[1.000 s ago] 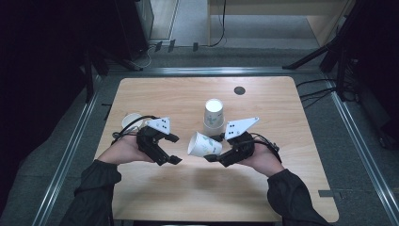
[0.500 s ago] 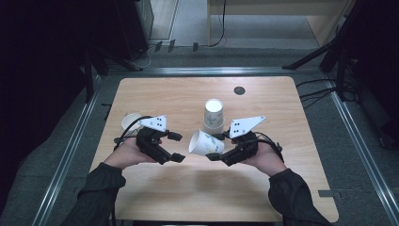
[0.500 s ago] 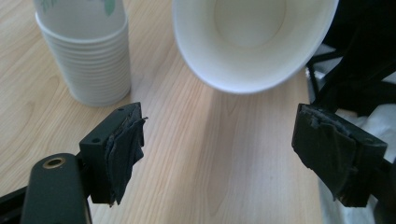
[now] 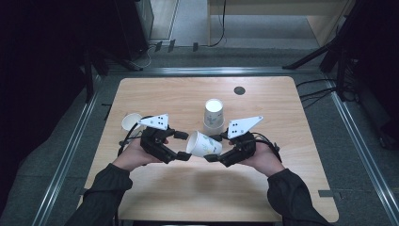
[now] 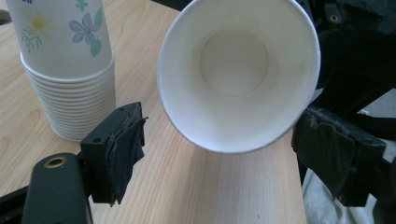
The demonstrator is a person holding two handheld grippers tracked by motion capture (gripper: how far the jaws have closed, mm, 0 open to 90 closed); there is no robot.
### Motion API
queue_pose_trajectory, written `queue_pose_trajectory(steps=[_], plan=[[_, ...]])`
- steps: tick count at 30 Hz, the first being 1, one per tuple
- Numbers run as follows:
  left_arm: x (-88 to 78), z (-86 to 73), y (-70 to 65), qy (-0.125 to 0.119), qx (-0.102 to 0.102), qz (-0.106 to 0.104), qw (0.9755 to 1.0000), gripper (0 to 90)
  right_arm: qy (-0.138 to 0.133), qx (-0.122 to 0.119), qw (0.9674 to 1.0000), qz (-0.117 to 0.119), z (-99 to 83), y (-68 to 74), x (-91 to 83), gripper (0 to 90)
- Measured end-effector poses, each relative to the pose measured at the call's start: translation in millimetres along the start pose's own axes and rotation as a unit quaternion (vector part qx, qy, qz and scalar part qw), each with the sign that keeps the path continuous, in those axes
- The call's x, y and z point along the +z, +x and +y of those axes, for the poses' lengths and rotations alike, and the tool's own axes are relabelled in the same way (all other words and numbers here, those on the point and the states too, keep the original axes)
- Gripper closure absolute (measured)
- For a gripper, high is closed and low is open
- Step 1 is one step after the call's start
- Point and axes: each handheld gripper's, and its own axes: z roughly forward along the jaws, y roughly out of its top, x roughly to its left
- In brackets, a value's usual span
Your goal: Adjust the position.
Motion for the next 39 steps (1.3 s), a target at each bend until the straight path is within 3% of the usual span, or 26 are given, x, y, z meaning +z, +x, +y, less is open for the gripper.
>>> queue_pose_trajectory(steps=[4,19,35,39], plan=[[3.3,0.3,-1.1,-0.017,0.0,-0.004,0.9999,17.4,-0.001,0.003,1.0,0.003,0.4,0.0,1.8,33.3],[11.5,-1.3,-0.8,-0.021,-0.013,-0.02,0.9995,17.8,0.004,0.0,0.9999,0.014,0.8,1.5,12.5,33.3],[10.9,-1.3,-1.0,-0.019,-0.016,-0.01,0.9996,23.3,0.001,0.018,0.9997,0.019,-0.6,-0.7,14.3,33.2],[9.7,-0.8,-3.2,-0.023,-0.003,-0.003,0.9997,23.8,0.0,0.017,0.9997,0.018,-0.4,0.0,14.2,33.1]])
